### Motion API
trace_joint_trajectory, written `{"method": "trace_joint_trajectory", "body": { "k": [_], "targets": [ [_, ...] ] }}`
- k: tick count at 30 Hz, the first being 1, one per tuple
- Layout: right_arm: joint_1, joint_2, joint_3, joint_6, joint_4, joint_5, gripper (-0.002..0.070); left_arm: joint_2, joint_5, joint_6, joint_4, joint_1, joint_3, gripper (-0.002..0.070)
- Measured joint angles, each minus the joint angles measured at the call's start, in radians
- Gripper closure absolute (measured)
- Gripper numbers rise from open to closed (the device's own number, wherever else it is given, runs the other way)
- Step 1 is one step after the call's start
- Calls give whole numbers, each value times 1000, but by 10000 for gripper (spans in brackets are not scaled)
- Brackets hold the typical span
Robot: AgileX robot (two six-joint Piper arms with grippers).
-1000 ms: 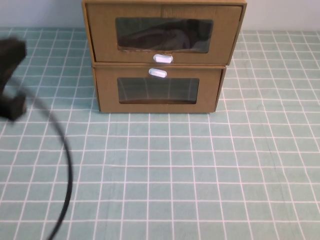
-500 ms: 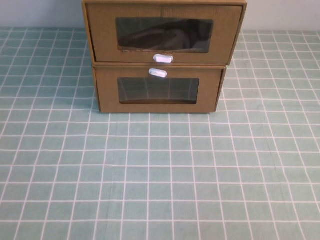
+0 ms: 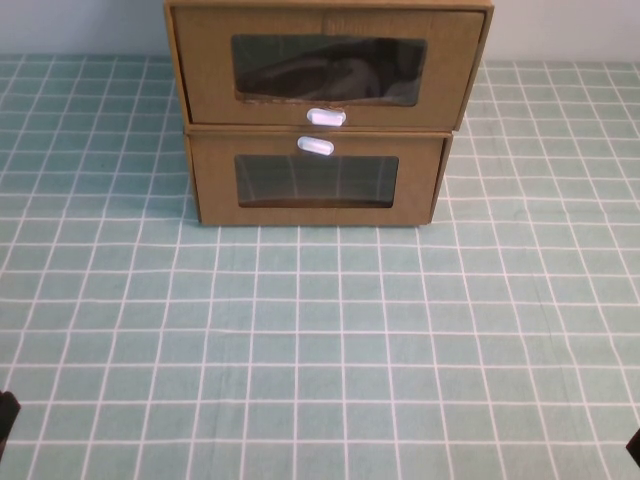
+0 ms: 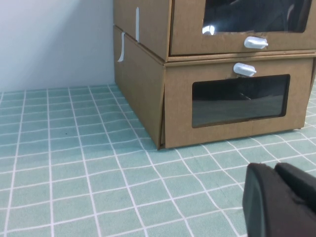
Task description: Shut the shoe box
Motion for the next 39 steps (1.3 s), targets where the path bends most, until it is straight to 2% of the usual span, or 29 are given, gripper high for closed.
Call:
{"method": "trace_joint_trajectory", "body": {
  "k": [18,20,23,28,31,39],
  "targets": [
    [0,0,1,-1,1,62,687,0,-1,0,-3,0,0,680],
    [-11,-6,2,-13,-46,62,687,0,-1,0,-3,0,0,680],
    [-97,-16,2,-22,-105,52,687,0,-1,0,-3,0,0,680],
    [-359,-24,2,-26,-125,44,687,0,-2,-2,-3,0,0,680],
    [-467,-48,2,-28,-129,95,687,0,-2,-2,-3,0,0,680],
    [-494,-63,2,-97,-132,237,687,0,-2,-2,-3,0,0,680]
  ]
}}
